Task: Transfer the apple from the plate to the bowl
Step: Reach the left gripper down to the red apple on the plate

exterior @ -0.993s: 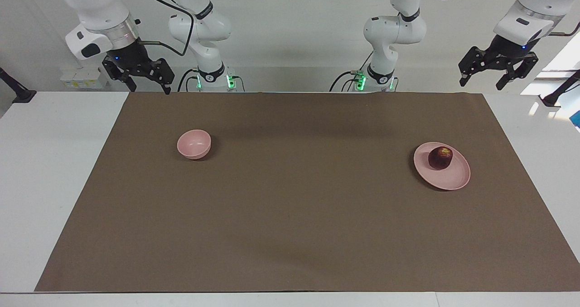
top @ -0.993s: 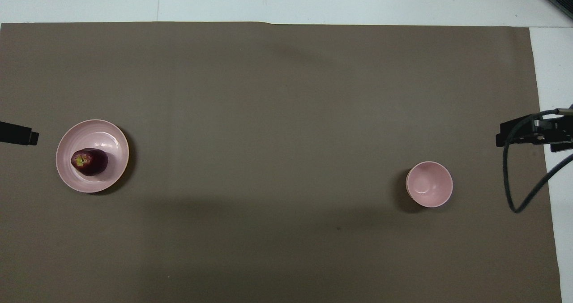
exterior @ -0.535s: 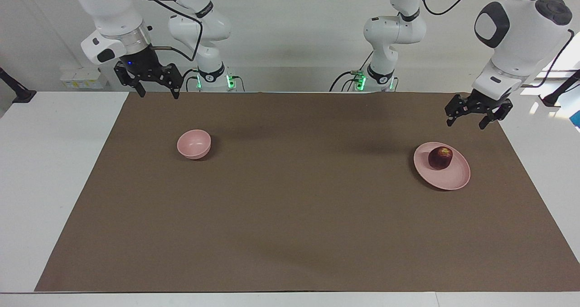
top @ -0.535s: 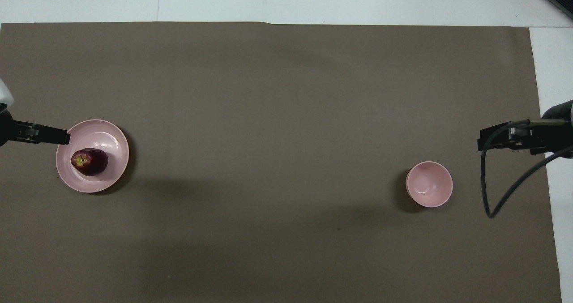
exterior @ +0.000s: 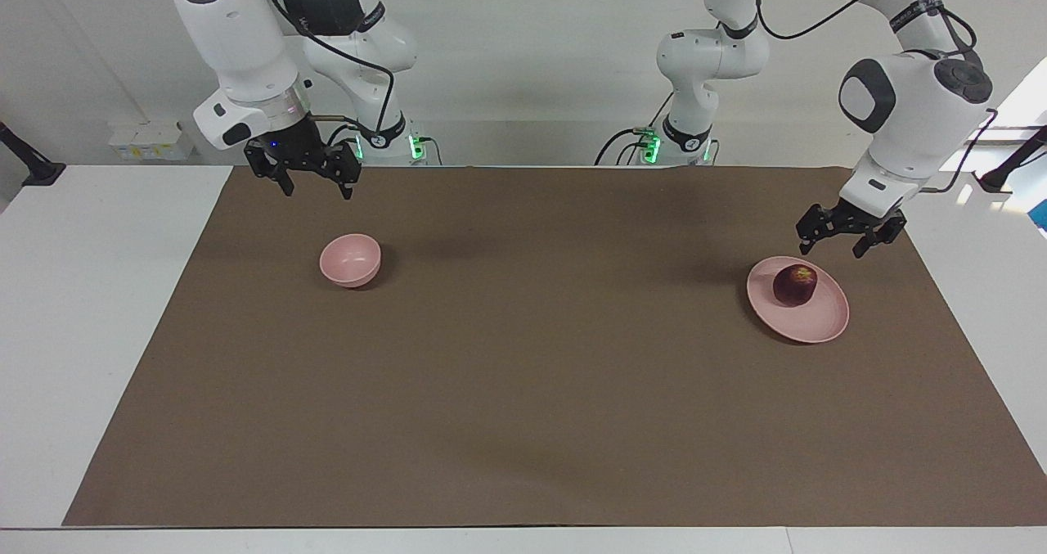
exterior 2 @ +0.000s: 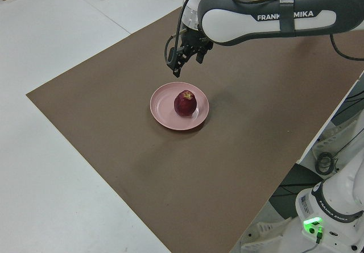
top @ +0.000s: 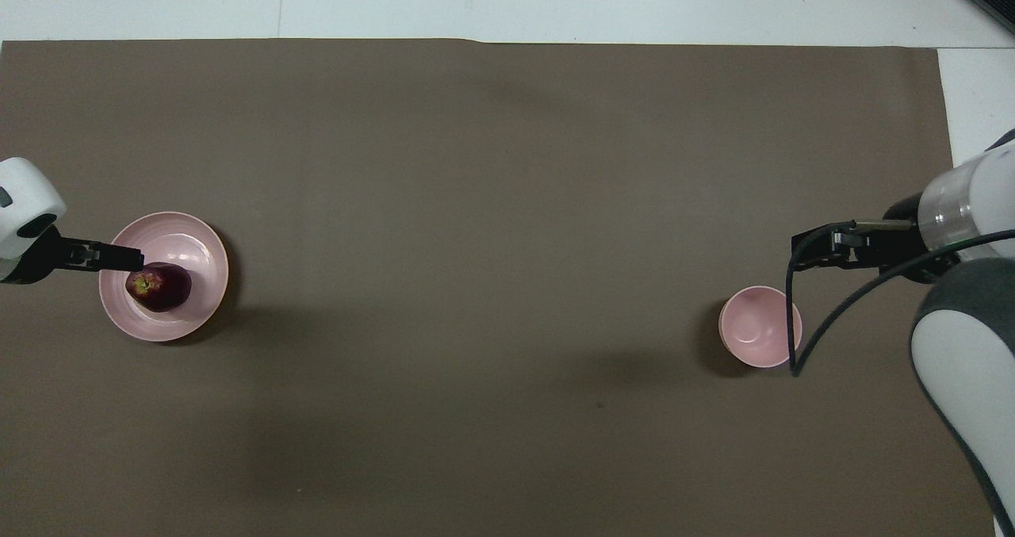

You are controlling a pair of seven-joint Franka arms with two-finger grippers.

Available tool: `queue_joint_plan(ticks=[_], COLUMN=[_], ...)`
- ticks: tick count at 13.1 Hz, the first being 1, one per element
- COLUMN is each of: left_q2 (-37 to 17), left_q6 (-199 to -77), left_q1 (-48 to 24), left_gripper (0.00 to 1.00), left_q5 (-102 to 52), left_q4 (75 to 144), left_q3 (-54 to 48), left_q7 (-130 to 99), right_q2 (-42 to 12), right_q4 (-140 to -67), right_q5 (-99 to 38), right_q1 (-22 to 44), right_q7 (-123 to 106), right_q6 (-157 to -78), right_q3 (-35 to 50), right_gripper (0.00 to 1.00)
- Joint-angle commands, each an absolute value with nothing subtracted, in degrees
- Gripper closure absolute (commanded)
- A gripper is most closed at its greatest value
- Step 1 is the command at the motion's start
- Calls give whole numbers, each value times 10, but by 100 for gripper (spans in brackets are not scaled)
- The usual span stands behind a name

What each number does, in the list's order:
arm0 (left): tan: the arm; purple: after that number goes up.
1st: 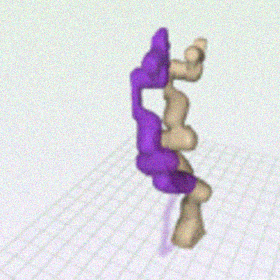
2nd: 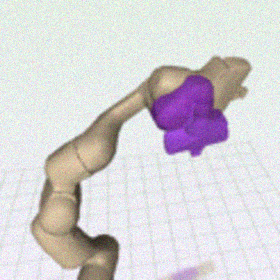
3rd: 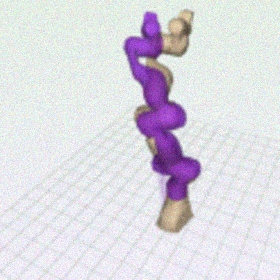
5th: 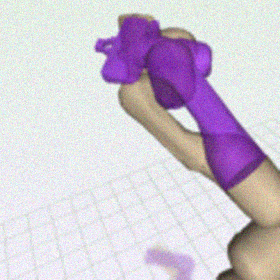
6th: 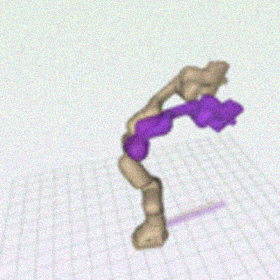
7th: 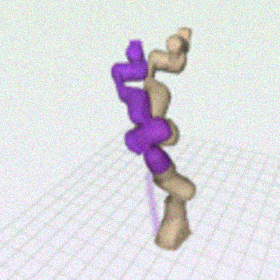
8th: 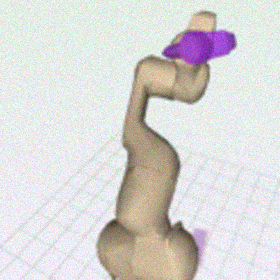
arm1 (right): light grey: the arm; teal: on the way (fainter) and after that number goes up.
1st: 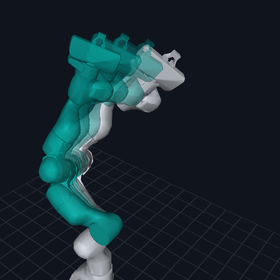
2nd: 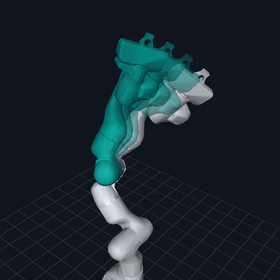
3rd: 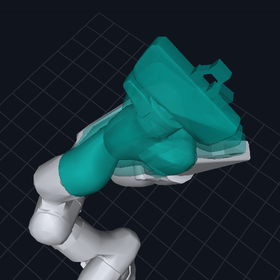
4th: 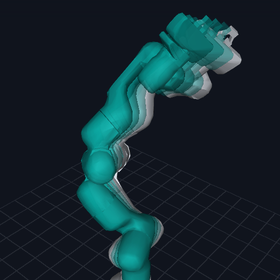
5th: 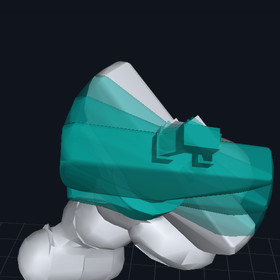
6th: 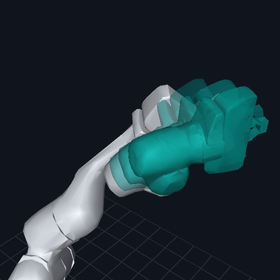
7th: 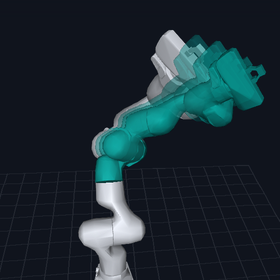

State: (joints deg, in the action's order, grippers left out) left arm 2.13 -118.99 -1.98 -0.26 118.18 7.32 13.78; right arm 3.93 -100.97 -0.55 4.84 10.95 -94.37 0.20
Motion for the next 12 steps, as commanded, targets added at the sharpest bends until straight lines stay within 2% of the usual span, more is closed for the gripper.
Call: queue_joint_plan(ticks=[1, 8, 9, 10, 11, 12], left_q2=[11, -34, -35, -39, -38, -37], left_q6=[-1270, -1376, -1401, -1411, -1407, -1402], left_q1=[-7, -4, -4, -4, -4, -4], left_gripper=[0, 0, 4, 11, 25, 54], left_q5=[-8, -8, -8, -8, -9, -9], left_q4=[1229, 1285, 1300, 1303, 1303, 1304], left_q3=[70, 70, 70, 70, 70, 70], left_q7=[149, 154, 154, 155, 157, 160], right_q2=[52, 40, 37, 36, 37, 38], right_q4=[-1045, -1055, -1055, -1056, -1056, -1061], right_q5=[-30, -43, -62, -82, -88, -89], right_q1=[50, 90, 96, 97, 103, 118], right_q7=[141, 228, 242, 260, 278, 300], right_q6=[-970, -1000, -1004, -1006, -1004, -1003], right_q3=[4, 4, 4, 4, 4, 4], right_gripper=[0, 0, 0, 0, 0, 0])
